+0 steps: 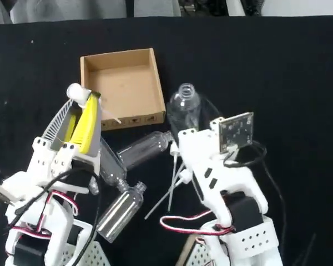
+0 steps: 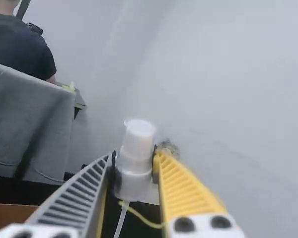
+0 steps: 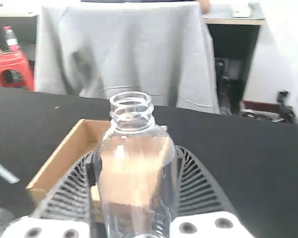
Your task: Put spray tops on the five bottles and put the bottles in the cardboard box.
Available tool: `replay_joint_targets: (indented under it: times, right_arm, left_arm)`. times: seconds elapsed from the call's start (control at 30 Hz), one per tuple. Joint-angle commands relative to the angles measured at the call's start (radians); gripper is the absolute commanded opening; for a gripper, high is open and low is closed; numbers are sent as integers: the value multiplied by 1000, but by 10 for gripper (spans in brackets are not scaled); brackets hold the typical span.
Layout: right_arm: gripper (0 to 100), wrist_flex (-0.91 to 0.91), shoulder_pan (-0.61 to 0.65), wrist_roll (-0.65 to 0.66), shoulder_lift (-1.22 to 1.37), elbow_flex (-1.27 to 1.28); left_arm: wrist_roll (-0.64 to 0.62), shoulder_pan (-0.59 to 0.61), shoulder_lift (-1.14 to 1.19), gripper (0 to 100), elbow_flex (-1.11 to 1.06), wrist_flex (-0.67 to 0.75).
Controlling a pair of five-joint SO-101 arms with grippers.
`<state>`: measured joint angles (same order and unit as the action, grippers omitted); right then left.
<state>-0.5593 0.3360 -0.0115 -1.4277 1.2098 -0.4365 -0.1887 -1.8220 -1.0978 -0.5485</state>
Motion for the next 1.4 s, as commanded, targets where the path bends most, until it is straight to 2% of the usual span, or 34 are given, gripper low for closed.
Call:
replay_joint_targets:
  times: [0.0,0.5,0.6,1.0,1.37]
  right_arm:
    - [21,41,51,11,-22,30]
    - [18,157,51,11,-22,176]
    - [18,192,51,15,-22,202]
    - [18,305,183,219,-24,325]
    - [18,328,213,238,-24,343]
  left_arm:
    - [-58,12,-2,28,18,18]
    - [-153,13,-2,28,22,29]
    - [-186,13,-2,28,16,80]
    - [-238,4,8,28,12,118]
    - [-238,2,8,28,10,117]
